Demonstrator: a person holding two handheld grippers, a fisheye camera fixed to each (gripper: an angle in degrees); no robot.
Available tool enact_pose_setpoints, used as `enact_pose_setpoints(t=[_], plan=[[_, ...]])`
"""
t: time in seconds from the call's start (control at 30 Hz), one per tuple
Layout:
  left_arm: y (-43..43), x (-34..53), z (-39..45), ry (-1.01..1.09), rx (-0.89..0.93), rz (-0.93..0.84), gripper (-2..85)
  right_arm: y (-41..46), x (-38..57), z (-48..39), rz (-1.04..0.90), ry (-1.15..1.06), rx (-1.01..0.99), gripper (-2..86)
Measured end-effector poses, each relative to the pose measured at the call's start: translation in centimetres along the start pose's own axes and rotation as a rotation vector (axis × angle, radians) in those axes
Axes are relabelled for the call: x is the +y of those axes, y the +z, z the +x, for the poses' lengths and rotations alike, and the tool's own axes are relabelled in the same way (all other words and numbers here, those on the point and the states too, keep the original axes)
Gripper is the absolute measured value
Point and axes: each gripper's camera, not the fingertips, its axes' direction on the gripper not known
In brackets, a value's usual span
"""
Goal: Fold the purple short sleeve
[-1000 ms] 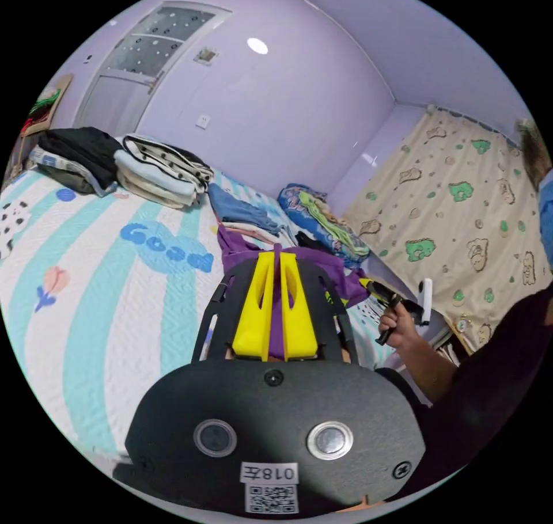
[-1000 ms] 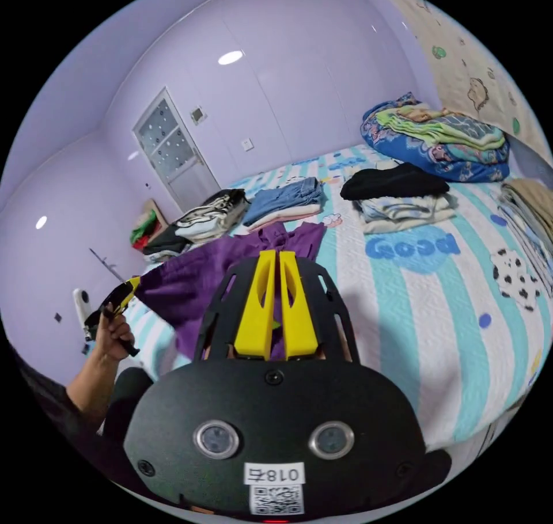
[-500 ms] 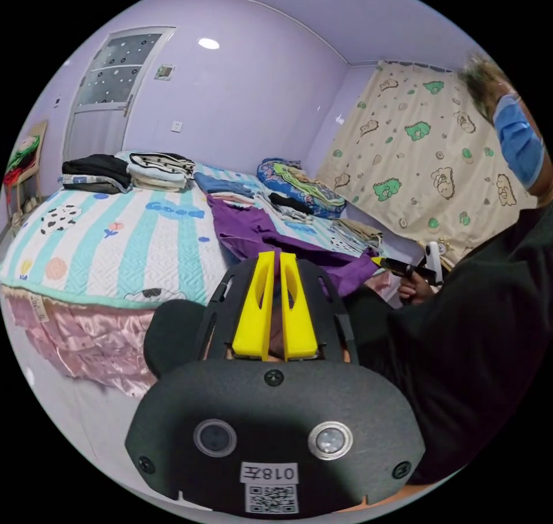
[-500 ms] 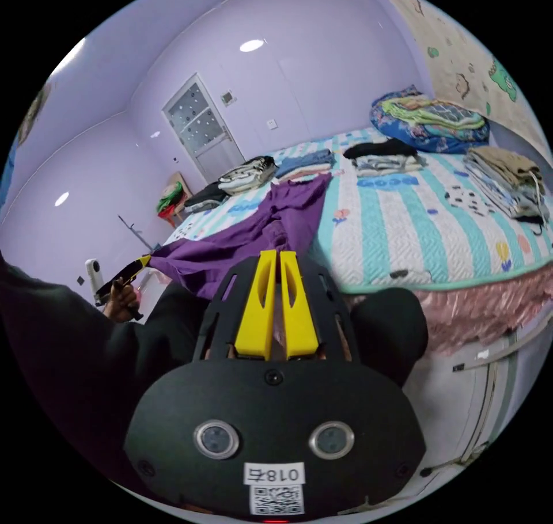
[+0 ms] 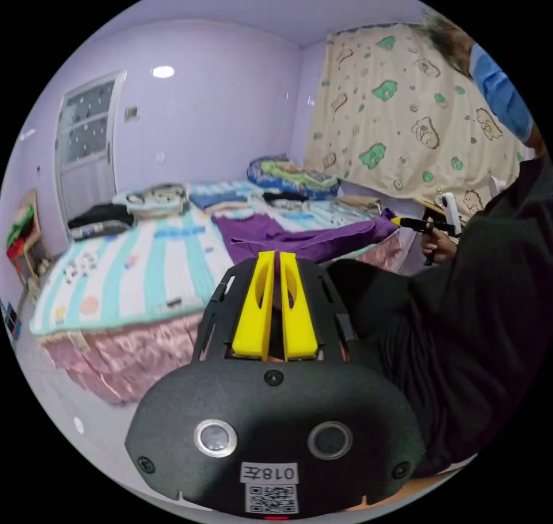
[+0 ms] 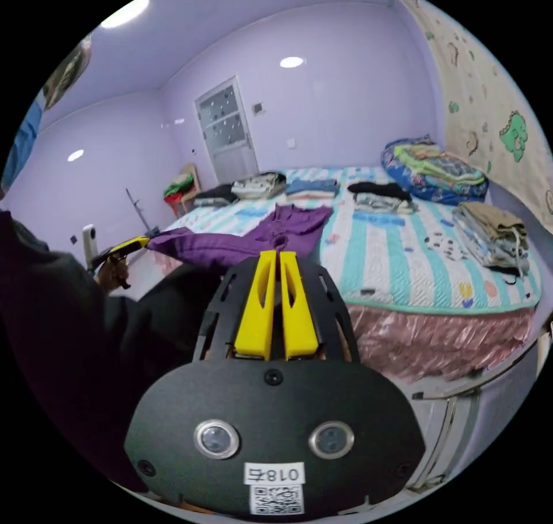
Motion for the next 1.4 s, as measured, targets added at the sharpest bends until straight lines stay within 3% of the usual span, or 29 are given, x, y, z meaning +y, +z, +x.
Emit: enact_pose_setpoints(t=[0.13, 0.2, 0.3, 0.43, 0.57, 0.87, 1.13, 1.23, 1.4], plan=[[2.6, 4.6, -2.2, -0.246, 0.12, -0.232, 1.0, 3.6, 5.4, 2.3, -0.353, 0.136, -0.083, 1.0], [0.7, 5.4, -3.6, -0.382, 0.124, -0.154, 2.5, 2.7, 6.6, 2.8, -0.33, 0.187, -0.111, 1.7], [-2.3, 2.9, -5.1, -0.415, 0.084, -0.038, 5.2, 0.3, 6.9, 4.0, -0.229, 0.243, -0.1, 4.6], [-1.5, -4.1, -4.5, -0.282, 0.04, -0.035, 7.6, -0.2, 4.2, 4.4, -0.172, 0.211, -0.102, 7.7], [5.4, -11.4, -1.3, -0.123, 0.101, -0.157, 7.8, 2.3, 1.1, 1.9, -0.183, 0.117, -0.099, 7.6], [13.6, -18.4, 3.9, -0.043, 0.155, -0.268, 6.4, 9.2, -3.9, -1.9, -0.234, 0.065, -0.201, 6.5], [21.3, -27.7, 7.4, 0.111, -0.003, -0.219, 7.8, 19.2, -10.9, -4.2, -0.297, -0.039, -0.06, 6.5], [27.3, -30.6, 9.8, 0.245, -0.041, -0.256, 8.4, 23.1, -12.8, -4.8, -0.335, -0.098, -0.01, 6.7], [37.9, -32.1, 13.3, 0.565, -0.27, -0.434, 8.3, 28.3, -14.7, -6.8, -0.39, -0.297, 0.062, 7.3]])
